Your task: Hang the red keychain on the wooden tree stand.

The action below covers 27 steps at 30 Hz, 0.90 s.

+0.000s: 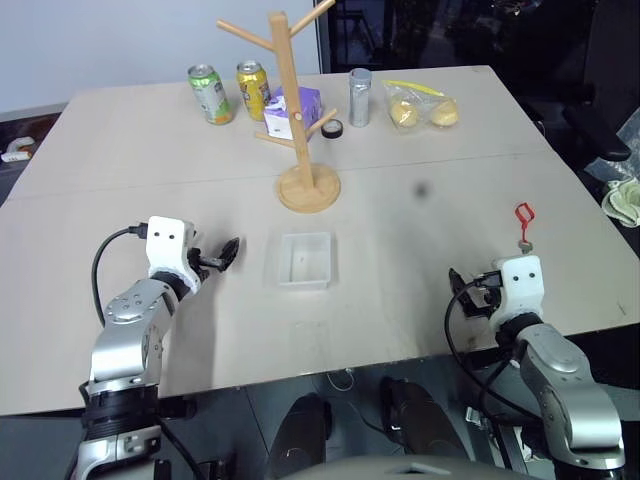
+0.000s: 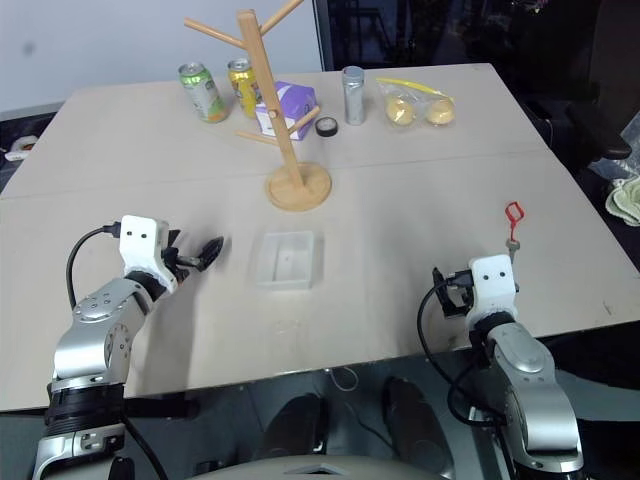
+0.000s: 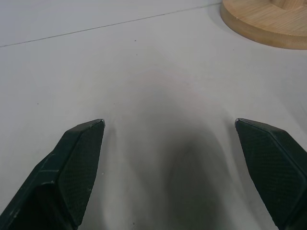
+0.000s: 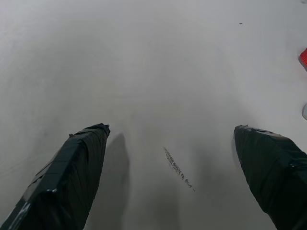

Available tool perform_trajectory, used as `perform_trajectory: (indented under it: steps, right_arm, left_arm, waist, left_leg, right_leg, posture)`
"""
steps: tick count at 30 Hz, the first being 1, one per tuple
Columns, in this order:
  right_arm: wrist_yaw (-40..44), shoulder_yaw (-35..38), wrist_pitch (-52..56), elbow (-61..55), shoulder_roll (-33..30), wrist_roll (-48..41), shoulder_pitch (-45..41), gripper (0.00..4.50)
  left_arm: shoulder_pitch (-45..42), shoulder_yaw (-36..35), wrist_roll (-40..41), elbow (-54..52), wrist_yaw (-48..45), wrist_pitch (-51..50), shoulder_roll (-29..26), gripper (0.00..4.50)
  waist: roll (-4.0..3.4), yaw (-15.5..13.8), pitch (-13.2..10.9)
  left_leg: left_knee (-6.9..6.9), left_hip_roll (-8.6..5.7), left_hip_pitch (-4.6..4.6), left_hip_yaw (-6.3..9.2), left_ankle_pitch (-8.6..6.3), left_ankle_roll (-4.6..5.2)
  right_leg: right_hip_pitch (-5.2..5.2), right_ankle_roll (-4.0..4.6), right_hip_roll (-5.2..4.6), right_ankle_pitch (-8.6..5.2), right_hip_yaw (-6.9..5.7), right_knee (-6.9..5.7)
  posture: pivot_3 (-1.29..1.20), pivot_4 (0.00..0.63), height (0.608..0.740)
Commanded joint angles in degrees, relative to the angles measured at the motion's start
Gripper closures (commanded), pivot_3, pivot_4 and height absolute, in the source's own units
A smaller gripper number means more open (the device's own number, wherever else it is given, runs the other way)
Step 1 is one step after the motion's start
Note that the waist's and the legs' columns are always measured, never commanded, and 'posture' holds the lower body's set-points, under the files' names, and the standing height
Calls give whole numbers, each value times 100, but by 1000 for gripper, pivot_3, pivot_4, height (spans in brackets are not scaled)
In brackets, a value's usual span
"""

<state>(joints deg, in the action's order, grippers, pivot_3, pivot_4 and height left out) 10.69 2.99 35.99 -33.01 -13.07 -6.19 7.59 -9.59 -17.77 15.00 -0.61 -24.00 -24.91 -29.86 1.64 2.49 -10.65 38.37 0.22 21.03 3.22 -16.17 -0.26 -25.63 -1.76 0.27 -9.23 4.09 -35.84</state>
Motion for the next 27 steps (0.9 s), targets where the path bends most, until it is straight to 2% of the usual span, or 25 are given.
perform_trajectory:
  steps: [1,6,10,13,16,20,27]
  right_arm:
    - [-22,62,-108,-322,-109,63,-25,49]
    - [-51,423,70,-812,-417,139,-96,49]
    - [-224,1052,601,-1003,-532,26,-422,49]
    - [-200,1428,1072,-738,-627,-157,-879,49]
    - [-29,1721,1401,-124,-788,-408,-1336,49]
    - [208,1932,1646,852,-1053,-704,-1928,49]
    - [479,1965,1350,2221,-1391,-865,-2481,49]
  left_arm:
    - [-98,-194,171,-241,-83,-106,-168,0]
    - [-549,-209,891,-524,-978,-683,-785,0]
    - [-1258,225,1558,-980,-2002,-1362,-1450,0]
    - [-2040,863,1966,-1283,-2738,-1772,-1642,0]
    - [-2710,1628,1952,-1266,-3441,-1676,-1550,0]
    - [-3383,2466,1563,-809,-4043,-1133,-1133,0]
    - [-3868,3025,1099,-81,-4494,-455,-535,0]
  waist:
    - [0,0,0]
    - [1,-7,-1]
    - [1,-8,-1]
    - [1,-8,-1]
    - [1,2,-1]
    - [-2,38,-3]
    - [-3,97,-3]
  left_leg:
    - [0,0,0,0,0,0]
    - [2,0,3,3,0,0]
    - [2,-1,7,4,0,0]
    - [9,-5,11,3,0,0]
    - [8,-7,7,-1,0,0]
    - [-4,-4,5,-6,0,1]
    - [-3,-2,6,-5,0,2]
  right_leg:
    - [0,0,0,0,0,0]
    - [-1,0,1,0,-3,0]
    - [-1,0,0,0,-4,3]
    - [0,-1,-3,0,-3,3]
    - [3,-1,-3,0,1,4]
    - [-1,0,5,0,9,4]
    - [-1,-1,12,1,15,1]
  posture:
    - [0,150,740]
    - [0,150,740]
    - [0,150,740]
    - [0,150,740]
    - [0,150,740]
    - [0,150,740]
    - [0,150,740]
